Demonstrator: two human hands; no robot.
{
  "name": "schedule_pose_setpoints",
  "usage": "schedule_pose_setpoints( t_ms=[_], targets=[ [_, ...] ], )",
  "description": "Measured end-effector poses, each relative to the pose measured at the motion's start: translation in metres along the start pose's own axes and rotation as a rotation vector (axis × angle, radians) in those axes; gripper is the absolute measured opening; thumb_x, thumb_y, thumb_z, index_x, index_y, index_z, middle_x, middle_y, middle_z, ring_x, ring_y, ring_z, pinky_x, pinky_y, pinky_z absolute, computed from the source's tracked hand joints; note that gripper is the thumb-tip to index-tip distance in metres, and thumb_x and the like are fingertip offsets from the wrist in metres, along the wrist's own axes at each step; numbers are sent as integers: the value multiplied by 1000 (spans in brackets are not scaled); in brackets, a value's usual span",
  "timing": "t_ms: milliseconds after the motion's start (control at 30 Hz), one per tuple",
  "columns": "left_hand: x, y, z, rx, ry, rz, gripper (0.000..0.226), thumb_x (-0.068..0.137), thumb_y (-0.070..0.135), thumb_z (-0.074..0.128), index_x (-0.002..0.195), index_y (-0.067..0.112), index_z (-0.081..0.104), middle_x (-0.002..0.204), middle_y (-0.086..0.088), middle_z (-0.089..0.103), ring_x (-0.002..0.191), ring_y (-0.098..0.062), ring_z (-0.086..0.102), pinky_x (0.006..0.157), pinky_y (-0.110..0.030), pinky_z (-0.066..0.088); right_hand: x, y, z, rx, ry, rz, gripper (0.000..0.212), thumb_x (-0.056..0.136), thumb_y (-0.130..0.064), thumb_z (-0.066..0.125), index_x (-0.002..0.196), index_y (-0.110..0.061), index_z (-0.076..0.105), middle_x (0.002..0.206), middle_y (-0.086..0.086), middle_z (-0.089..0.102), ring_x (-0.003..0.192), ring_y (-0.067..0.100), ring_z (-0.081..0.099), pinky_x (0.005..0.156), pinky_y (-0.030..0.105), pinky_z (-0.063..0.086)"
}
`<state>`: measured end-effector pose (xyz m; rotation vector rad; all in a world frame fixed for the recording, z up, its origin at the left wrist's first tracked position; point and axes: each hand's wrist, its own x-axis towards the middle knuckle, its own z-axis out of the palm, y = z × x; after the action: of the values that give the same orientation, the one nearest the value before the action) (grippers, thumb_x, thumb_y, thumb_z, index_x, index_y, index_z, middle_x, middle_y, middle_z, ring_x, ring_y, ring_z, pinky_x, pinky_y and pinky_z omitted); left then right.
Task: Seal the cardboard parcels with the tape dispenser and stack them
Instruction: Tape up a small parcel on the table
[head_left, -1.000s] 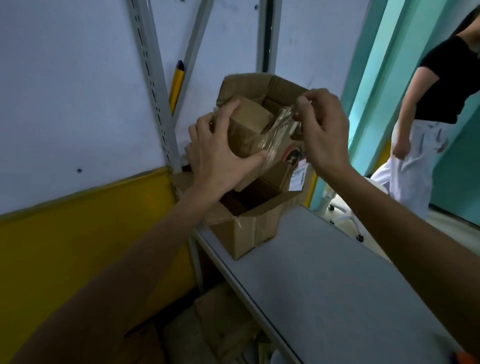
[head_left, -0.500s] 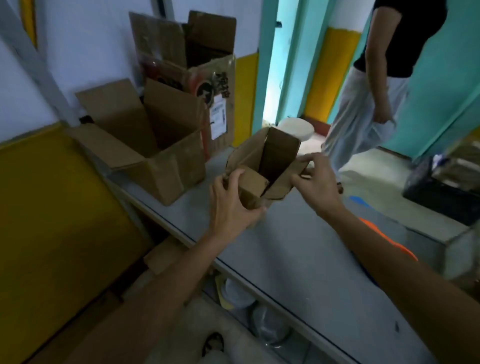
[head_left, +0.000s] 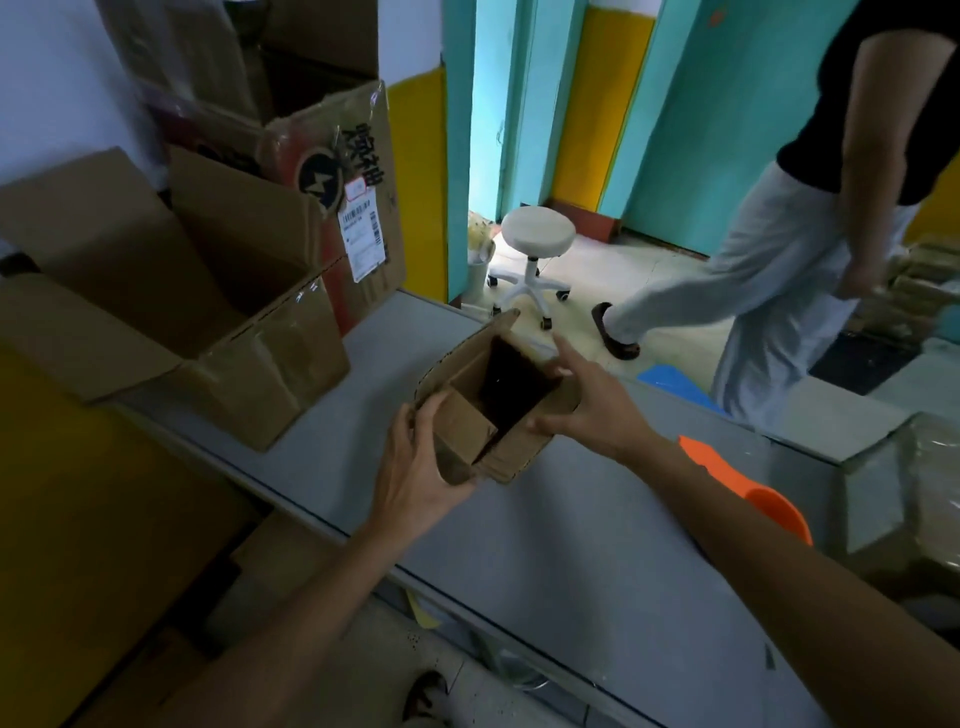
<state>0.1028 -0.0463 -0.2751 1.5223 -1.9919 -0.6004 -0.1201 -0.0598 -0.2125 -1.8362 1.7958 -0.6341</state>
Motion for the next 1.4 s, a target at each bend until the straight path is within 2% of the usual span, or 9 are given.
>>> schedule_pose_setpoints(
  t_ms=[167,333,533,667,800,1067,1200,1333,1400],
  targets=[
    [12,4,-6,-49,-74,37,126,50,54,83,138,50,-8,154,-10,-2,140,-31,15,102,-52,38,2,3,7,-298,-12,-133,47,93,-40,52,133,-15,53,138,4,48,126,22,42,103,42,35],
    [18,22,-3,-309,40,25,124,47,52,85,138,46,2,141,9,22,129,-6,23,104,-40,35,0,-5,7,-347,97,-143,42,98,-38,40,130,-13,49,114,11,61,106,27,53,86,36,40],
    [27,30,-6,-380,-54,54,56,70,50,73,116,47,42,122,9,45,109,-2,46,81,-5,34,2,-14,6,-465,182,8,40,100,-40,33,123,-11,47,106,13,63,98,27,59,77,36,45],
    [33,26,4,-301,-37,72,27,79,38,67,96,17,65,113,8,49,98,2,47,78,-4,31,-10,0,5,-501,245,-182,32,90,-37,53,105,-9,58,105,12,60,96,27,56,71,39,53],
    [42,23,5,-306,-44,34,13,84,19,67,76,17,58,111,6,48,99,-6,49,79,-10,34,-11,14,0,-515,140,-103,38,88,-46,52,116,-22,61,127,7,50,120,26,45,97,43,40],
    [54,38,8,-285,-68,11,14,86,11,62,85,25,62,109,3,37,100,-4,39,75,1,27,-21,34,-19,-325,140,43,49,95,-27,53,140,-11,42,143,12,40,127,29,42,103,37,35],
    [55,24,11,-225,-64,95,7,83,22,68,83,16,67,111,-2,43,109,-17,49,84,-18,37,-51,67,-48,-453,176,359,41,97,-31,47,131,-8,46,121,16,57,113,33,52,89,38,40],
    [49,16,13,-139,-96,174,52,68,65,59,93,19,64,122,-5,42,114,-23,49,86,-36,48,-85,85,-65,-570,102,564,51,96,-47,41,134,-14,38,116,17,61,105,34,58,81,40,46],
    [43,12,16,-46,-112,252,59,59,63,68,103,24,58,132,-7,36,120,-26,44,88,-40,48,-97,93,-60,-595,-5,617,63,92,-57,42,140,-17,30,123,18,58,109,34,57,84,40,45]
  ],
)
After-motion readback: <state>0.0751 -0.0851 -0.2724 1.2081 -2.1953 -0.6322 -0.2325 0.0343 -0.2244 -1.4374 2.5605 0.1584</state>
